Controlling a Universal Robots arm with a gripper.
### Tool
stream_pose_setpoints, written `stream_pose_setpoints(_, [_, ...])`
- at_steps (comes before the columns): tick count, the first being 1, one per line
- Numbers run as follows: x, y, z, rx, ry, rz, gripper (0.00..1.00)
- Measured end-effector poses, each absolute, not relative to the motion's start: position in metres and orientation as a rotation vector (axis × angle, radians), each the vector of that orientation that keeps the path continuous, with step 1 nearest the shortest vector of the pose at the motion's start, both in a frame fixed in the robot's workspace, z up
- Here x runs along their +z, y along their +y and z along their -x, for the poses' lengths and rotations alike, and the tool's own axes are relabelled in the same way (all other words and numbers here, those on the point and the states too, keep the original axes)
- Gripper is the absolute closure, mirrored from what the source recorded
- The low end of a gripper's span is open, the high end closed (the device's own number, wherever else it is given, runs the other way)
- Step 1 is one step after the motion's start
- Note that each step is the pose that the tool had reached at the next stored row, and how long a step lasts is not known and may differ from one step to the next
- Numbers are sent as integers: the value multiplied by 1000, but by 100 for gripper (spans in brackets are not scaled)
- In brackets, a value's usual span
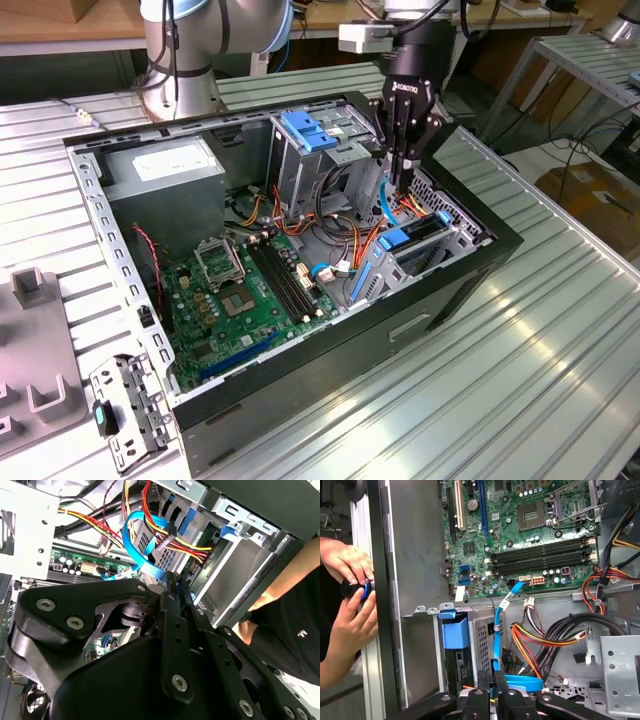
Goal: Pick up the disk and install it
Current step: 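Insert the second disk wire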
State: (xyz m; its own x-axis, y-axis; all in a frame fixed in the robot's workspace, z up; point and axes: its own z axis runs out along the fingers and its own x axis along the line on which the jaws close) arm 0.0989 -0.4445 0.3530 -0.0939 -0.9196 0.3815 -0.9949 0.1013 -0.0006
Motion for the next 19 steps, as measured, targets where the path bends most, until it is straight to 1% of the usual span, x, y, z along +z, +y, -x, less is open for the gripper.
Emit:
stream_pose_setpoints(6, [352,-460,-99,301,-2143,-1942,84])
stream_pose_setpoints(9, [352,-464,-98,277,-2161,-1964,84])
stream_pose_setpoints(13, [352,-466,-93,283,-2164,-1980,84])
stream_pose_setpoints(16, [352,-471,-91,302,-2168,-2005,84])
stream_pose_setpoints(19, [351,-477,-91,298,-2178,-2021,84])
